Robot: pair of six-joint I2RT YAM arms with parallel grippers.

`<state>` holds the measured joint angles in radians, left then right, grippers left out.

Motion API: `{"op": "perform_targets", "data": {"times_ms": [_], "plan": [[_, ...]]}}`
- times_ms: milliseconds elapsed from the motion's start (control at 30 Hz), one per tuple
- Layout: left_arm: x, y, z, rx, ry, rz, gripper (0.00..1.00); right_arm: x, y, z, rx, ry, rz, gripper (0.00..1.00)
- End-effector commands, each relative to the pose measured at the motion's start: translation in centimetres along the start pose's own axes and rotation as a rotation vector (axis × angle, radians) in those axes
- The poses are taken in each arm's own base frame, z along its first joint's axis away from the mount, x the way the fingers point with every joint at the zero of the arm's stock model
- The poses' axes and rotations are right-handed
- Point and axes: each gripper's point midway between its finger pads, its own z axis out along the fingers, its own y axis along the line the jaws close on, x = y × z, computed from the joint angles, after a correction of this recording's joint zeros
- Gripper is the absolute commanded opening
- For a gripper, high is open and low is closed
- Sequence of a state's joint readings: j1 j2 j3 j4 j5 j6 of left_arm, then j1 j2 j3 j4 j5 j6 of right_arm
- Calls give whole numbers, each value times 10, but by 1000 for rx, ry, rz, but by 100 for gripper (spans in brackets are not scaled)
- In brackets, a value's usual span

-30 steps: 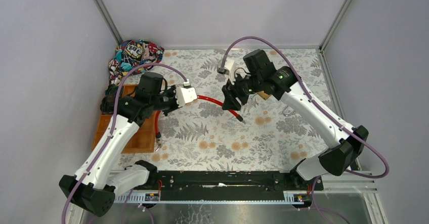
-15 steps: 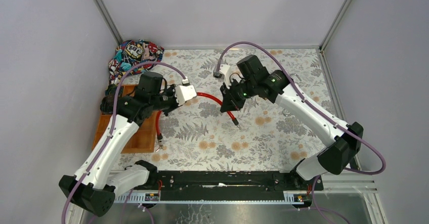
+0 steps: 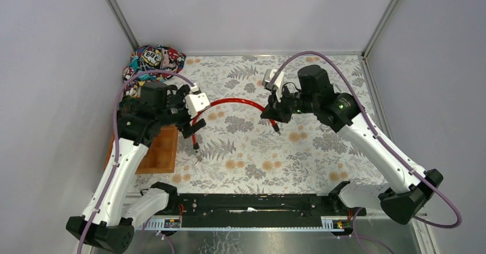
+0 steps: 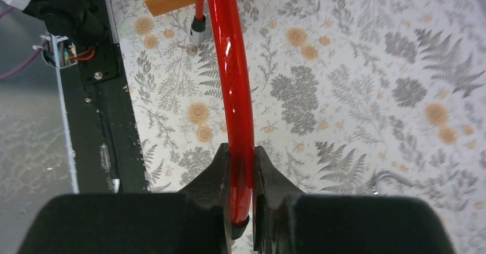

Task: Lock with the key
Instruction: Pick up the lock from the center of the board.

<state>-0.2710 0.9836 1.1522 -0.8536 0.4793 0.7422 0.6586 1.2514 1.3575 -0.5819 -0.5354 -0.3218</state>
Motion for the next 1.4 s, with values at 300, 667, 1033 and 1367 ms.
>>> {"op": "perform_targets", "data": {"times_ms": [300, 667, 1033, 1367], "plan": [[47, -13, -28, 116, 20, 182, 98, -73, -15, -53, 33, -137, -406, 0], [49, -96, -18, 284, -282, 311, 98, -125, -21, -72, 79, -281, -511, 0], [56, -82, 9, 214, -345, 202, 98, -152, -3, -83, -23, -363, -568, 0], [42, -93, 9, 292, -457, 209, 83, -169, 5, -88, -69, -406, -580, 0]]}}
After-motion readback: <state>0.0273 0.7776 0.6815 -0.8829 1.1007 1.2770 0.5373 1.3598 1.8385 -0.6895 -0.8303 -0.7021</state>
